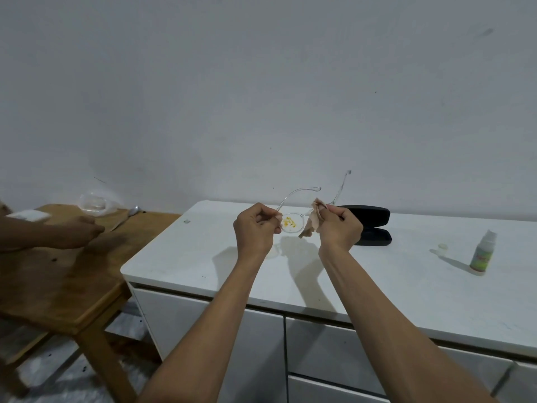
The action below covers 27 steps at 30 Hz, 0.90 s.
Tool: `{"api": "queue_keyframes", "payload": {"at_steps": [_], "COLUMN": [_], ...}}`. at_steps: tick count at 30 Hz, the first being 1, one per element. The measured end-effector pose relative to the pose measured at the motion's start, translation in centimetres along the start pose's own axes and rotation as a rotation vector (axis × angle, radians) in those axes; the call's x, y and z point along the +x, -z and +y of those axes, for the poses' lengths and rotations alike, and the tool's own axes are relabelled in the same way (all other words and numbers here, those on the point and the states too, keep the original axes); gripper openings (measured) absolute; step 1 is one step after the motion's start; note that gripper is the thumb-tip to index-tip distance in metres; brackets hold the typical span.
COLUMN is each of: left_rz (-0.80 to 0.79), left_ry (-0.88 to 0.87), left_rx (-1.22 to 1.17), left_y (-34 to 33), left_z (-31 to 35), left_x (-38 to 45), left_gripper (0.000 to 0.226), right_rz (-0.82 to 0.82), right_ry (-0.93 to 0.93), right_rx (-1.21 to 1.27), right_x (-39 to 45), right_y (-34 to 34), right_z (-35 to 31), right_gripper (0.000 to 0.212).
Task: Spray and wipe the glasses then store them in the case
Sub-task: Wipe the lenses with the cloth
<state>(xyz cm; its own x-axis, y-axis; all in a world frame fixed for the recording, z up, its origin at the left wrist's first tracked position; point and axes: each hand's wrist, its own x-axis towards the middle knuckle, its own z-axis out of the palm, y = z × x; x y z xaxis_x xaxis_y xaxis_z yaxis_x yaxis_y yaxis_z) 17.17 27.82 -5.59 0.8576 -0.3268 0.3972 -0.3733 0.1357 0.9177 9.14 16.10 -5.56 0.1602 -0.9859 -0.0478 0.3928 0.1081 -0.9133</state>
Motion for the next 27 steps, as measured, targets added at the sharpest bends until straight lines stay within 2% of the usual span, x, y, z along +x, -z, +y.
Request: {"api": "queue_keyframes", "payload": {"at_steps": [7,15,23,27], "left_rz": [0.047,0.078,0.127,0.164], "left_ry": [0.056,0.027,0.076,0.094], "left_rx": [-0.023,0.026,0.049,0.019], "left_y": [0.7,-0.6,0.0,-0.2], "left_z": [0.0,0.3,-0.4,-0.2], "left_x": [0.7,0.3,0.7,0.8], "left_gripper": [0.015,0.010,0.025,0.032], "right_rz": [-0.097,-0.022,-0.184,-0.238], "right_ry": [0.052,0.000,-0.059,-0.120], "right_rx": [-0.063,-0.047,-0.078,0.036], "right_x": [0.3,0.2,0.5,-0.3], "right_y": [0.5,0.5,1.8,1.4], "right_z": [-0.4,0.6,1.7,1.3], "right_gripper": [0.013,0.013,0.008,0.006]}}
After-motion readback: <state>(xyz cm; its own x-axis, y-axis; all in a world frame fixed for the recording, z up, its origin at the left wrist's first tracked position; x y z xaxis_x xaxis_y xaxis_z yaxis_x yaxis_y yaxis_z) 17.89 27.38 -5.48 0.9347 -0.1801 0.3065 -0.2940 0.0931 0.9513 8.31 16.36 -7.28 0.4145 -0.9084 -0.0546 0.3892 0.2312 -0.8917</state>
